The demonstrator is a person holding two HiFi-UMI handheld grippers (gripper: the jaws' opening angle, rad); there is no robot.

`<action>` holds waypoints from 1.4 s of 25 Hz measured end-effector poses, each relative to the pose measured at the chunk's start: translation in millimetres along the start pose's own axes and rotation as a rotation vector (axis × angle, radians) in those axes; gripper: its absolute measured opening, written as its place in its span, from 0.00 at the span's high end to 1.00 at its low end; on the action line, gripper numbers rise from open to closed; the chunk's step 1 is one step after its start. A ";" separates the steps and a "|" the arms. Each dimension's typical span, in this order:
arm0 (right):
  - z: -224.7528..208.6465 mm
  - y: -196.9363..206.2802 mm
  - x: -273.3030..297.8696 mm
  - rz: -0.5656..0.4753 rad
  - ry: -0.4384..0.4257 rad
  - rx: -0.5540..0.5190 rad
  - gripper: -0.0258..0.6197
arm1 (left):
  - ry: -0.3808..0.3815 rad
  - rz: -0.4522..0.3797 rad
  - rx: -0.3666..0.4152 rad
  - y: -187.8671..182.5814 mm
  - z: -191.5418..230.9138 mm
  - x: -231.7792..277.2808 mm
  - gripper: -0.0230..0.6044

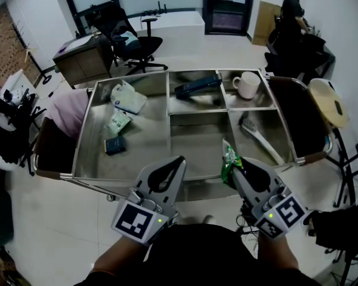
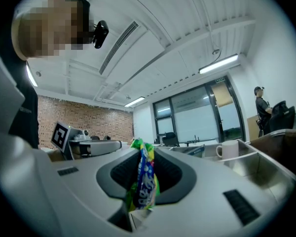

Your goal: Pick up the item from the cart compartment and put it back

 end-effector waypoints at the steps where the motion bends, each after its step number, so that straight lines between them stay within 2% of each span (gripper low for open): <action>1: 0.3 0.1 0.3 -0.001 -0.001 0.000 0.83 | 0.001 -0.001 0.004 -0.1 0.0 0.1 0.96; 10: -0.6 -1.0 3.8 0.005 -0.008 -0.009 0.83 | 0.000 0.021 0.026 -0.9 1.5 0.8 0.96; 19: -12.3 -12.7 19.3 -0.002 -0.012 -0.057 0.83 | -0.035 0.017 0.047 -5.7 14.8 3.2 0.96; 35: -37.9 -31.0 100.8 0.172 -0.060 -0.267 0.82 | -0.063 0.002 0.039 -6.1 39.4 18.9 0.96</action>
Point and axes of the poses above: the fingertips, and each gripper's own axes: x forward along the fingers, z to its left, y out of its underside, the point moved 10 cm from there along -x, backward along the fingers, and after that the axes turned 9 degrees about -x, right-handed, at the moved point
